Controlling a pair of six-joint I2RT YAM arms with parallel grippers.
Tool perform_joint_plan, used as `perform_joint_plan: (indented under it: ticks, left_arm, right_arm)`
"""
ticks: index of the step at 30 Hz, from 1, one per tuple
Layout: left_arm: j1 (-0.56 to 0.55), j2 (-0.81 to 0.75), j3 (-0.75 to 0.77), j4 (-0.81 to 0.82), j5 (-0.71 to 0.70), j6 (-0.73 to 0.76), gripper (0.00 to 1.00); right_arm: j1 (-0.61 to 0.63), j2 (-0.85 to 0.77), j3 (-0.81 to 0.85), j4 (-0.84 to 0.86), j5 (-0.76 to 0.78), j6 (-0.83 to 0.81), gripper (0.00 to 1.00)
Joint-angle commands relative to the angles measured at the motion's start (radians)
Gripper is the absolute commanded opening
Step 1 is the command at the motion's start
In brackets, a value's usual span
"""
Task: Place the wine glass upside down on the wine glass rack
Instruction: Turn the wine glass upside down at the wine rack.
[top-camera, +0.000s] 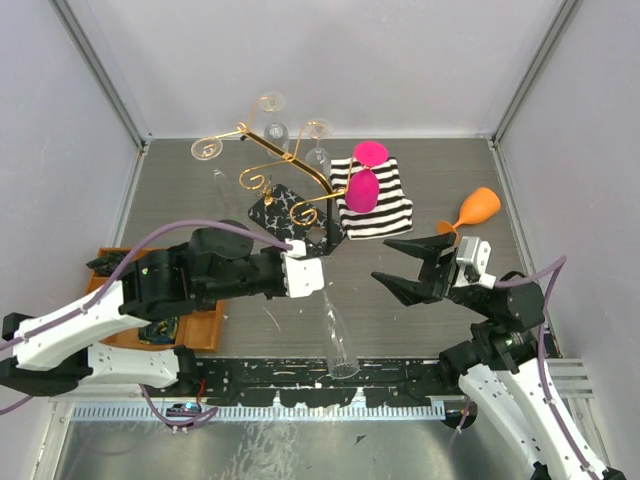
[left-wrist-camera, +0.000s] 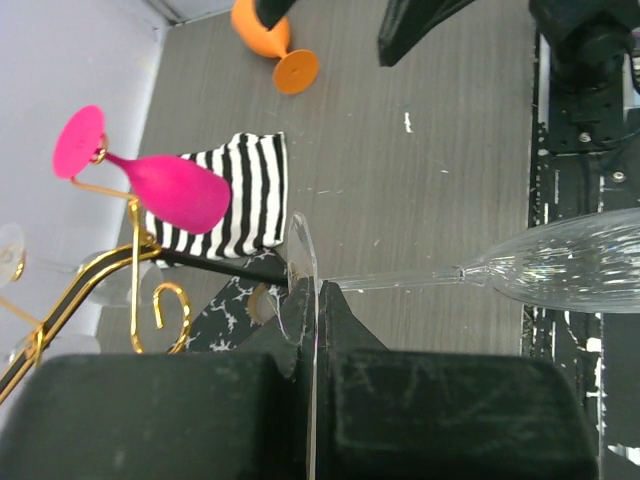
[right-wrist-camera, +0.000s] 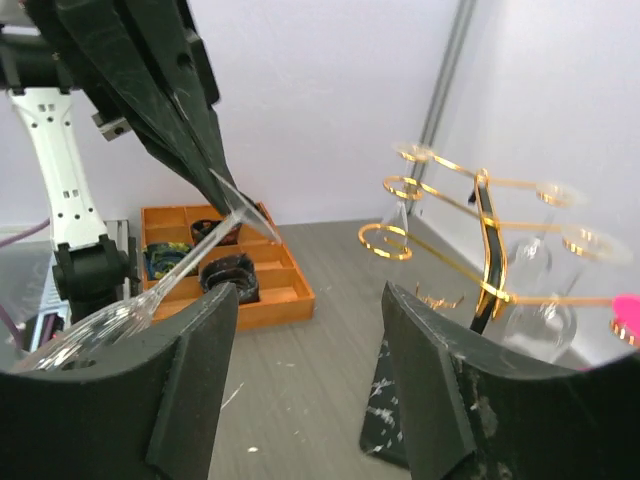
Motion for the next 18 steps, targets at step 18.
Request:
perform_joint_plan:
  ticks: [18]
  left_arm:
    - [-0.119, 0.121, 0.112, -0.069, 0.077, 0.056, 0.00]
  right_arm:
    - [0.086, 0.132, -0.047, 0.328, -0.323, -0.172, 0.53]
